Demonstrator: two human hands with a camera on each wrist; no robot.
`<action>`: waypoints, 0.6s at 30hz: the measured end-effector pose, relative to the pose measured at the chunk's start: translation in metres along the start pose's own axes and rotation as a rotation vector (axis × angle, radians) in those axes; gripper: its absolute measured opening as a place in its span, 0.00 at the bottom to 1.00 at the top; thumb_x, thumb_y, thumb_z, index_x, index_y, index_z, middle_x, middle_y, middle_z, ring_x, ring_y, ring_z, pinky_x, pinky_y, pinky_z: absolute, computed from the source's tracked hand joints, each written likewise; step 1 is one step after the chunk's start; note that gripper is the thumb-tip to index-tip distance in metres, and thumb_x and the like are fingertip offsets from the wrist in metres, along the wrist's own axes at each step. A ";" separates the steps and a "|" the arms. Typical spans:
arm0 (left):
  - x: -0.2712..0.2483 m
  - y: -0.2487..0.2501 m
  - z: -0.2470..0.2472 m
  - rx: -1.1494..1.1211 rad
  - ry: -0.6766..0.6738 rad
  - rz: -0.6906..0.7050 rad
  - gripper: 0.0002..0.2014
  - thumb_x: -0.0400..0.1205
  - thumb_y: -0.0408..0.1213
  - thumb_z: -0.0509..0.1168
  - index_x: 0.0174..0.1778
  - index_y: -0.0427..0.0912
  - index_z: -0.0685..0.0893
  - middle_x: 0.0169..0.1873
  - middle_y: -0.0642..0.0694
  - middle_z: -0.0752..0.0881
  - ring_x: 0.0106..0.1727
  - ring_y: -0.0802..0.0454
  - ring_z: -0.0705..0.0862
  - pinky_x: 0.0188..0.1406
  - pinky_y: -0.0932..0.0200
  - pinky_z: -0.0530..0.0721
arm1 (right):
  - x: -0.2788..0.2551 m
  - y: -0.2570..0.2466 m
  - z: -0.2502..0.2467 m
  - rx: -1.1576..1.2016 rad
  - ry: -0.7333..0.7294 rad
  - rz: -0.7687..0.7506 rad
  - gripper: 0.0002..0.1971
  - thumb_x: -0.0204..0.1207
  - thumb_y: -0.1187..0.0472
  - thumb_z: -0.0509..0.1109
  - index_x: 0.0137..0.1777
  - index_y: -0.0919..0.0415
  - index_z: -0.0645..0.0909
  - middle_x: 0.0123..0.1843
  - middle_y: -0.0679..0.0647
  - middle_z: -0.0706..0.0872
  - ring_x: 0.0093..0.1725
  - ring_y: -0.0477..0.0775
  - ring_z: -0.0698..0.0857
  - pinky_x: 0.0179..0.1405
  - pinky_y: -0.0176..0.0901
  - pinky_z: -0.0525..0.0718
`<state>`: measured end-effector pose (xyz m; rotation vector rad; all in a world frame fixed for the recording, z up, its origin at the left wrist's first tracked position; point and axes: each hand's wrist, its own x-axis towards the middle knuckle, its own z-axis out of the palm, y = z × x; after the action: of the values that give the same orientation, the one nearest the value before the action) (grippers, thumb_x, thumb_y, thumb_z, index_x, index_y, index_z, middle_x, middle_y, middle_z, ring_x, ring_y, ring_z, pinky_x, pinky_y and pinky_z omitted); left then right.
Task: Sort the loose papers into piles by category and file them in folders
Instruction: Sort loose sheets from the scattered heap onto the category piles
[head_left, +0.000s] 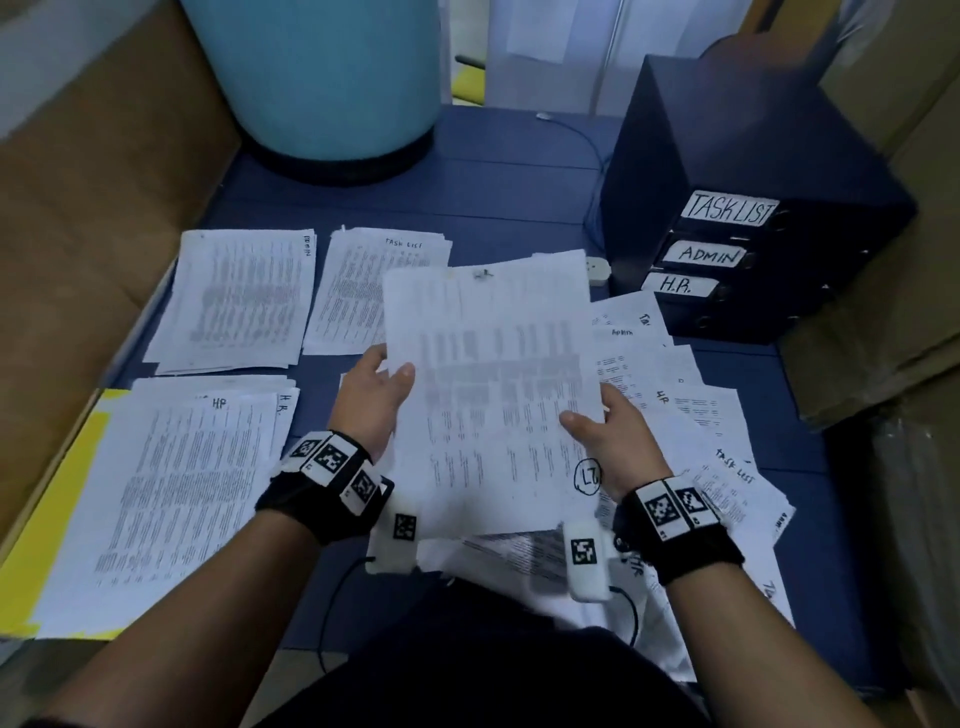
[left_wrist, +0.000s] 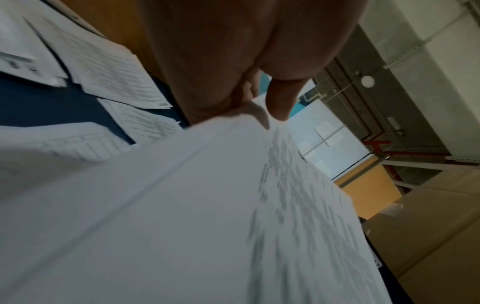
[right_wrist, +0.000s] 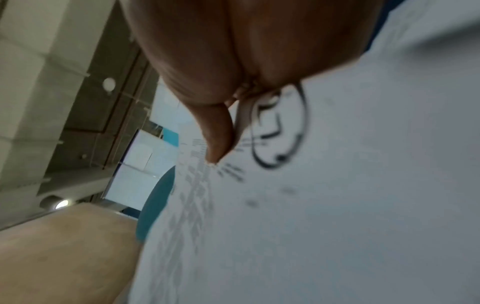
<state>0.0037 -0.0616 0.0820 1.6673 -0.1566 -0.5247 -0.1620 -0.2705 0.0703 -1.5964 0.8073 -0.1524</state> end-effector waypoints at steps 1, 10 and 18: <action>-0.002 -0.003 -0.004 -0.006 -0.006 -0.033 0.13 0.84 0.37 0.62 0.65 0.41 0.77 0.61 0.40 0.84 0.46 0.48 0.86 0.46 0.56 0.82 | -0.002 0.000 0.005 0.048 0.031 0.000 0.16 0.76 0.57 0.74 0.63 0.49 0.80 0.65 0.50 0.87 0.66 0.54 0.84 0.67 0.58 0.80; -0.008 -0.013 -0.044 -0.073 0.010 -0.056 0.14 0.86 0.28 0.56 0.56 0.48 0.84 0.57 0.40 0.88 0.60 0.40 0.86 0.66 0.37 0.79 | -0.013 -0.009 0.031 0.097 0.321 0.043 0.08 0.81 0.58 0.69 0.49 0.63 0.84 0.41 0.55 0.87 0.41 0.54 0.84 0.37 0.38 0.82; 0.003 -0.010 -0.073 -0.059 0.091 -0.031 0.12 0.85 0.26 0.58 0.54 0.45 0.83 0.52 0.46 0.88 0.56 0.48 0.85 0.64 0.52 0.79 | -0.026 -0.012 -0.007 0.227 0.598 0.121 0.14 0.82 0.50 0.67 0.54 0.63 0.79 0.40 0.59 0.79 0.27 0.53 0.74 0.21 0.37 0.70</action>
<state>0.0355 0.0051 0.0773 1.6351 -0.0489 -0.4714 -0.1798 -0.2618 0.0920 -1.2883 1.2917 -0.6319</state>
